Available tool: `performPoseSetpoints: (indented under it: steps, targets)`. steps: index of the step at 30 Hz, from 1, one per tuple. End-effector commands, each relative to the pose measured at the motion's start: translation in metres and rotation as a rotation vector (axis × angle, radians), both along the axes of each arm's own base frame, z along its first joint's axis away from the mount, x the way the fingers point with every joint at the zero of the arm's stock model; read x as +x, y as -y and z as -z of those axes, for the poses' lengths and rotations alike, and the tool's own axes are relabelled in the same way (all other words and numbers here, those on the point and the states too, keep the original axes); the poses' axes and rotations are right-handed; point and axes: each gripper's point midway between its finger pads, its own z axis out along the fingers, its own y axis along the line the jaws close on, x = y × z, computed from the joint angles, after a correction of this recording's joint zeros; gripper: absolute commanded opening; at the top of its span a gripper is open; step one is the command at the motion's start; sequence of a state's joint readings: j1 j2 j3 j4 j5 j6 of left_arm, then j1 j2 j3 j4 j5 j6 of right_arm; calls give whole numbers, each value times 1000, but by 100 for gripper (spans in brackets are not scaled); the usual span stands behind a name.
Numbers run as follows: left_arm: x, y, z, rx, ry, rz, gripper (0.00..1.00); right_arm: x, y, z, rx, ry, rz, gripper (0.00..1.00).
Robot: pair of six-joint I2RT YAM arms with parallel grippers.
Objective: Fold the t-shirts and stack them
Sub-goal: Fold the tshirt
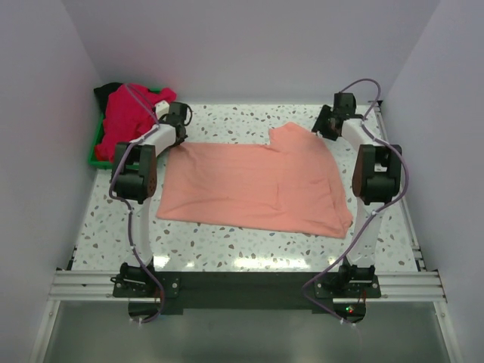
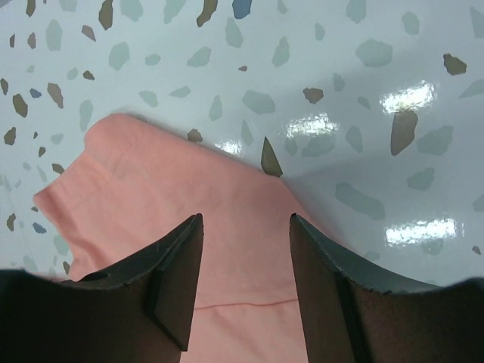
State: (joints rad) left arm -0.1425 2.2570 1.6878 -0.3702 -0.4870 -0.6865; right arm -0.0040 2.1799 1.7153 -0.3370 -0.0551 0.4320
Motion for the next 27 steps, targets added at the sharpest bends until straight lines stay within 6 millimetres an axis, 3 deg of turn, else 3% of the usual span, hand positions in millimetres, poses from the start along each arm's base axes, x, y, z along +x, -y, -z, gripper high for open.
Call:
performPoseSetpoints:
  steps: [1,5,9,12,17,22,23,27]
  targets:
    - [-7,5,7,-14,-15,24,2,18,6,-12,-57,41,-3,53]
    - [-7,6,5,-22,-11,33,0,16,16,5,-101,-31,37,53]
    - [-6,8,2,-30,0,39,0,0,26,21,-141,-92,79,52]
    - [-7,9,1,-33,1,45,0,-7,24,33,-130,-121,71,51]
    - [-5,11,-3,-42,10,53,0,-7,16,36,-98,-122,48,47]
    - [-5,12,-4,-47,13,62,0,-9,11,38,-71,-140,31,30]
    - [-5,13,-4,-51,16,65,0,-9,11,37,-68,-135,29,20]
    - [-4,14,-11,-56,31,71,0,-5,10,22,-60,-108,35,3]
